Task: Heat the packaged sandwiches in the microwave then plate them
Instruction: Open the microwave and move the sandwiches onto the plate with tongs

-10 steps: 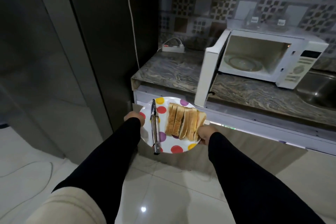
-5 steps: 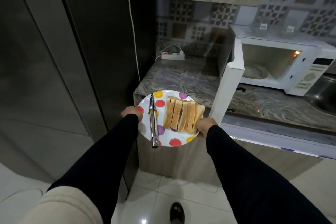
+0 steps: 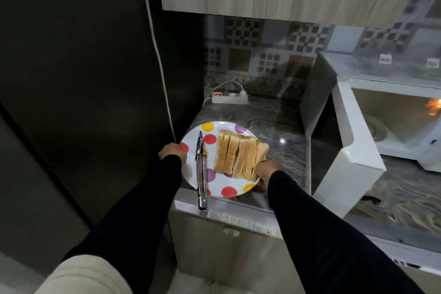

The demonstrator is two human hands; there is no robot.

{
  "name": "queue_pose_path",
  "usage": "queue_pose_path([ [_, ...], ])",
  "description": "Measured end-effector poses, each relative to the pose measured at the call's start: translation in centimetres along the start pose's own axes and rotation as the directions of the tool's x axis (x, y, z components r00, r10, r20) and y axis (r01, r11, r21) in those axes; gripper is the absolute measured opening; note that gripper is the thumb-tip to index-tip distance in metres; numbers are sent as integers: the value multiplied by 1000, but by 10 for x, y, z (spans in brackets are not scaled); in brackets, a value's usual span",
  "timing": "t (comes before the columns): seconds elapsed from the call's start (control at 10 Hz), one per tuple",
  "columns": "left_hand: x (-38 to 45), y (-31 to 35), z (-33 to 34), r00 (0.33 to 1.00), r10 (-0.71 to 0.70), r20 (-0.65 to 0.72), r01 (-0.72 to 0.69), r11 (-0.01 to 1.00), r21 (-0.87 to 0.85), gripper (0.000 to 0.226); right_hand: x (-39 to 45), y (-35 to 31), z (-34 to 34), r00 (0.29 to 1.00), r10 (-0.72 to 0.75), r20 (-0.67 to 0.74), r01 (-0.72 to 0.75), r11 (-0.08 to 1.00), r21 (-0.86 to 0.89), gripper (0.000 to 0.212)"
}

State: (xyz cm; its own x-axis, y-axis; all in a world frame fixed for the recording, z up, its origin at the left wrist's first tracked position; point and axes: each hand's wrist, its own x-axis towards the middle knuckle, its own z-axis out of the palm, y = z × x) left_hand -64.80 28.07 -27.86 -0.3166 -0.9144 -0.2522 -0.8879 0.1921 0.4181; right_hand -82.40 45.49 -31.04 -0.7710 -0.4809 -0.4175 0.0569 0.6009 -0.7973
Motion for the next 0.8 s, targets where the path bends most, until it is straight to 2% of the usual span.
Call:
queue_pose_path([
  [0.1, 17, 8, 7, 1000, 2, 24, -4, 997, 78, 39, 19, -1, 2, 1000, 20, 13, -19, 999, -39, 39],
  [0.3, 54, 25, 20, 994, 35, 108, -56, 978, 203, 42, 48, -3, 9, 998, 59, 0, -59, 998, -37, 24],
  [0.4, 61, 32, 21, 993, 18, 115, -38, 984, 172, 41, 54, -3, 10, 996, 86, -2, -86, 996, -24, 25],
  [0.5, 77, 36, 27, 992, -1, 123, -14, 993, 121, 41, 63, -6, 11, 991, 133, -8, -133, 991, -29, 8],
  [0.6, 85, 39, 27, 988, -17, 153, -5, 990, 144, 42, 69, -9, 17, 985, 168, -42, -170, 985, -34, 5],
  [0.7, 94, 43, 30, 985, -29, 171, -9, 976, 217, 42, 80, -10, 25, 952, 267, -147, -279, 958, -67, 38],
  [0.8, 101, 46, 34, 988, -20, 151, -23, 960, 278, 40, 86, -14, 26, 932, 309, -189, -327, 942, -74, 39],
])
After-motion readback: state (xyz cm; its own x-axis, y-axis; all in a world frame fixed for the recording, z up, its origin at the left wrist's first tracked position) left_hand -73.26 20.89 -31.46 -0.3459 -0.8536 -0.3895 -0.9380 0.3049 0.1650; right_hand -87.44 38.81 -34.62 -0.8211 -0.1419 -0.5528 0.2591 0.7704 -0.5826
